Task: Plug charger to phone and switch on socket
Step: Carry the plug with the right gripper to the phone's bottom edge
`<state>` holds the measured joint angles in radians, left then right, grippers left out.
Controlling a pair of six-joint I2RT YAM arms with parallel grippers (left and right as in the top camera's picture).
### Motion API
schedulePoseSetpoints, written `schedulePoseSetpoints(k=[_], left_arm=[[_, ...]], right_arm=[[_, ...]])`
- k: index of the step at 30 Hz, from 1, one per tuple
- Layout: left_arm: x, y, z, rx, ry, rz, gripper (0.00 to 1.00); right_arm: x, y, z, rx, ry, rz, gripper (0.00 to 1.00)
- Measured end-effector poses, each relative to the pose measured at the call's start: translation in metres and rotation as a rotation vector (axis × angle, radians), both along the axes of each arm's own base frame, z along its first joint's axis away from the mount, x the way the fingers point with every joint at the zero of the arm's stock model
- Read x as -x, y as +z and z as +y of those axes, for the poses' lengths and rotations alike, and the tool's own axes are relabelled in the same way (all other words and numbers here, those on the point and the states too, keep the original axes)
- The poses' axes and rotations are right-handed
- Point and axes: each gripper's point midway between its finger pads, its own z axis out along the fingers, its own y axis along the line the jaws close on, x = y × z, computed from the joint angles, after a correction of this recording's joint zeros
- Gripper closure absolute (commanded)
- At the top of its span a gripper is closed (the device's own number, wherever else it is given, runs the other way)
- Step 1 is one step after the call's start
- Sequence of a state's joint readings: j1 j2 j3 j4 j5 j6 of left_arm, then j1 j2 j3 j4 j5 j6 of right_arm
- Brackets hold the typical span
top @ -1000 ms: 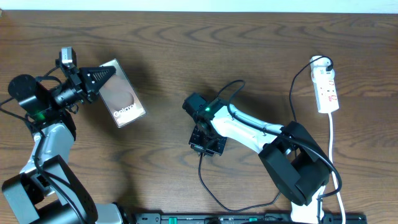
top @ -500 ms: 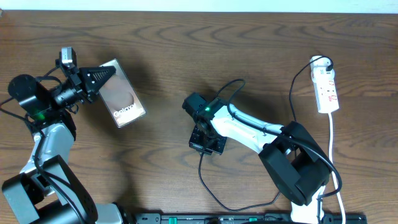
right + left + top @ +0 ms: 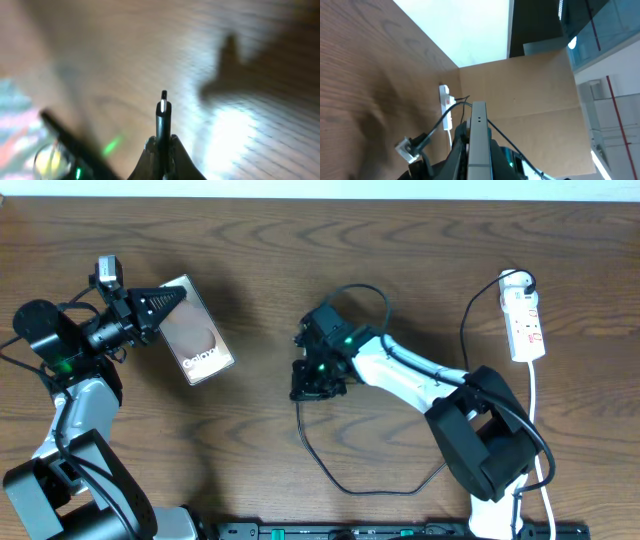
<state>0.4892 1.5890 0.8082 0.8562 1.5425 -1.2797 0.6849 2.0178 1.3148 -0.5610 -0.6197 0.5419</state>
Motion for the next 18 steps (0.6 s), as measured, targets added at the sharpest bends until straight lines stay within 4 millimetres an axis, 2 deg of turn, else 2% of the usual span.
schedulePoseSetpoints(k=[4,11,18], left_arm=[[0.000,0.000,0.000,-0.009,0.000,-0.014,0.93],[0.000,0.000,0.000,-0.030,0.000,-0.046,0.93],[0.000,0.000,0.000,-0.039,0.000,-0.061,0.93]], right_arm=[[0.004,0.026,0.008,-0.227,0.170,-0.031,0.99],[0.009,0.080,0.006,-0.643,0.385,-0.120,0.99],[0.026,0.109,0.010,-0.877,0.527,-0.224,0.99]])
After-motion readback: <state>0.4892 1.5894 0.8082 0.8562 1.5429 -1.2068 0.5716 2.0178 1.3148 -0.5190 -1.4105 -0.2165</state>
